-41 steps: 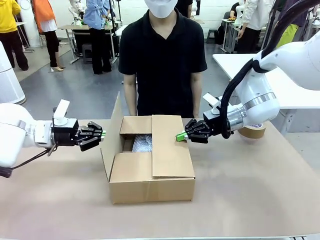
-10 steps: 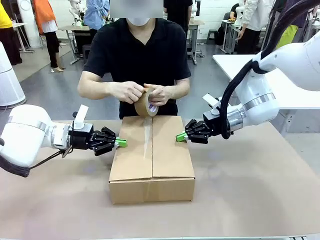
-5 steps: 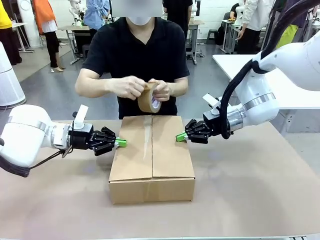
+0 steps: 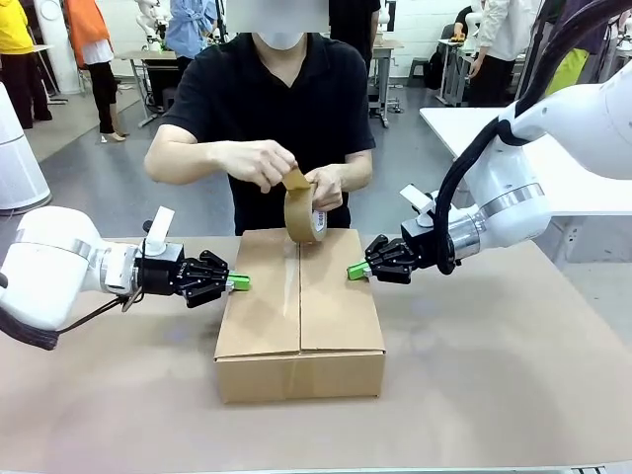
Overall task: Wrap the clocks to prevent damage.
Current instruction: After the human seals the box with tape, release both hands from the side flaps of the Package Box.
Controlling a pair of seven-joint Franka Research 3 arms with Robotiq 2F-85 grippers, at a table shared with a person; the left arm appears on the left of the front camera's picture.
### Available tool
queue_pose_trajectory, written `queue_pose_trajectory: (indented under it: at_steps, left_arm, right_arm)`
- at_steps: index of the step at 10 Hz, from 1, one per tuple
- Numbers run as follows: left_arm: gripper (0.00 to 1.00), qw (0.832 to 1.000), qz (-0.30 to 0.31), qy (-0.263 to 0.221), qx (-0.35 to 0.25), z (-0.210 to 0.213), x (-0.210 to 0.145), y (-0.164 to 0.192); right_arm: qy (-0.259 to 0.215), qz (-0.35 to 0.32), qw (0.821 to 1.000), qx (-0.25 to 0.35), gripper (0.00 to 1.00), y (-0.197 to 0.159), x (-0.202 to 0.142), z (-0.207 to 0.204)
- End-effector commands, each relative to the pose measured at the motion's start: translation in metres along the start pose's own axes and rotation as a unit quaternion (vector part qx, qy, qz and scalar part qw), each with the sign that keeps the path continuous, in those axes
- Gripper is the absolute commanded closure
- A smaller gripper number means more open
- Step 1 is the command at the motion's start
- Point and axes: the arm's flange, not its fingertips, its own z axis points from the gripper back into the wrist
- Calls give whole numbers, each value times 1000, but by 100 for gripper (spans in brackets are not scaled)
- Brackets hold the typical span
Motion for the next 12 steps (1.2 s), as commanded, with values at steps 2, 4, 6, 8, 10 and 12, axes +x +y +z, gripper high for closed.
queue_pose_trajectory:
  at_steps: [2, 4, 6, 8, 10, 12]
  left_arm:
    - [100, 1000, -1, 3, 1, -1, -5, 1]
    - [100, 1000, -1, 3, 1, -1, -5, 1]
    - [100, 1000, -1, 3, 1, -1, -5, 1]
    - [100, 1000, -1, 3, 1, -1, -5, 1]
    - [100, 1000, -1, 3, 1, -1, -5, 1]
    - [100, 1000, -1, 3, 1, -1, -5, 1]
  right_arm:
    - [3, -1, 1000, 0, 99, 0, -2, -2]
    - [3, -1, 1000, 0, 99, 0, -2, -2]
    - [3, -1, 1000, 0, 99, 0, -2, -2]
    - [3, -1, 1000, 0, 99, 0, -2, -2]
    - [3, -1, 1000, 0, 99, 0, -2, -2]
    - [3, -1, 1000, 0, 99, 0, -2, -2]
